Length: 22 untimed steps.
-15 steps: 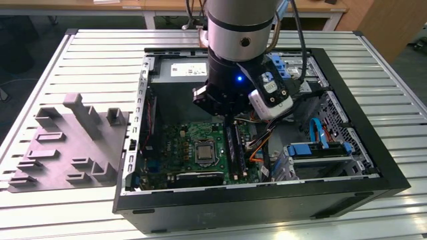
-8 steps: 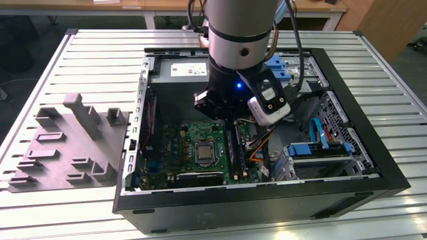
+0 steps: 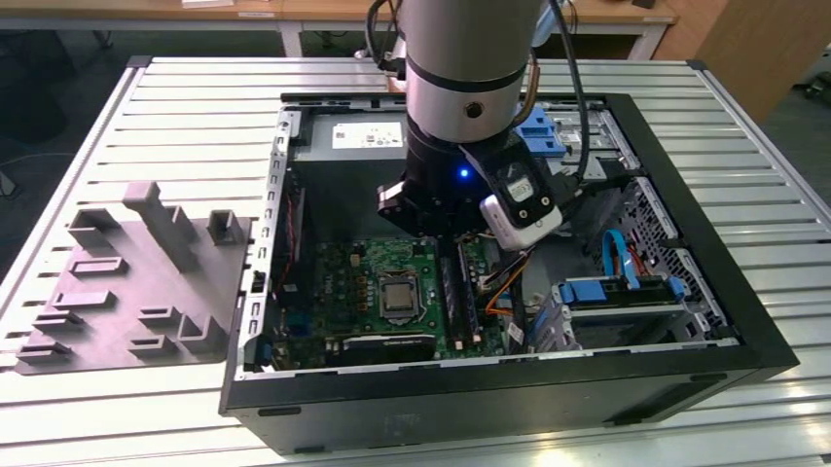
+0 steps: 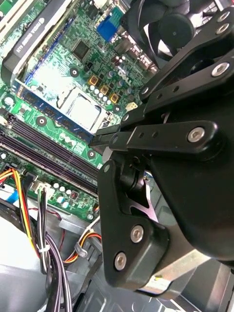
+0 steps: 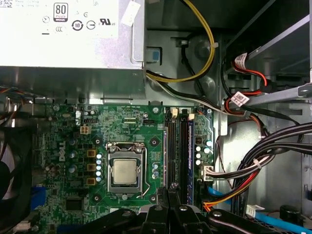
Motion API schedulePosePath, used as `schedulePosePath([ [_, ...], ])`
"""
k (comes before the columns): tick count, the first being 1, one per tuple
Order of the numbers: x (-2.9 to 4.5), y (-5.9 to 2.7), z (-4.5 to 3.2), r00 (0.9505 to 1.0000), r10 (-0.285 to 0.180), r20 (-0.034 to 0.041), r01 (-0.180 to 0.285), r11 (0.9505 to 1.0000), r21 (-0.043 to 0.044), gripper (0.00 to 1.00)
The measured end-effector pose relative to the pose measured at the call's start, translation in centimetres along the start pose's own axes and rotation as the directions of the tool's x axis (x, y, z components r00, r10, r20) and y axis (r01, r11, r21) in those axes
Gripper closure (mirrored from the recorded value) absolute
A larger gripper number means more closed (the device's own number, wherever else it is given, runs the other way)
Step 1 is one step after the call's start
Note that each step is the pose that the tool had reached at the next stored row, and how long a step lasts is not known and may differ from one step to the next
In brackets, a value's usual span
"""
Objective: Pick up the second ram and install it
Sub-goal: 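Insert the second ram into the second slot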
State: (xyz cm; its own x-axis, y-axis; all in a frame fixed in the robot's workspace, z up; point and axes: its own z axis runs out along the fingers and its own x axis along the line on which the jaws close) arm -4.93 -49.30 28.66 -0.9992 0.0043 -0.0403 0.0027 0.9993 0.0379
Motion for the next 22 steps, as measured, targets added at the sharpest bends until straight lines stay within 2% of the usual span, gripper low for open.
schedulePosePath([
  [4, 0.01, 0.0, 0.17, 1.0, 0.0, 0.0002, 0.0, 1.0, -0.0005, 0.88],
  [14, 0.06, -0.07, 1.86, 1.0, 0.001, 0.0001, -0.001, 1.0, 0.0001, 0.88],
  [22, -0.51, -0.06, 2.64, 1.0, 0.001, 0.0002, -0.001, 1.0, -0.0001, 0.88],
])
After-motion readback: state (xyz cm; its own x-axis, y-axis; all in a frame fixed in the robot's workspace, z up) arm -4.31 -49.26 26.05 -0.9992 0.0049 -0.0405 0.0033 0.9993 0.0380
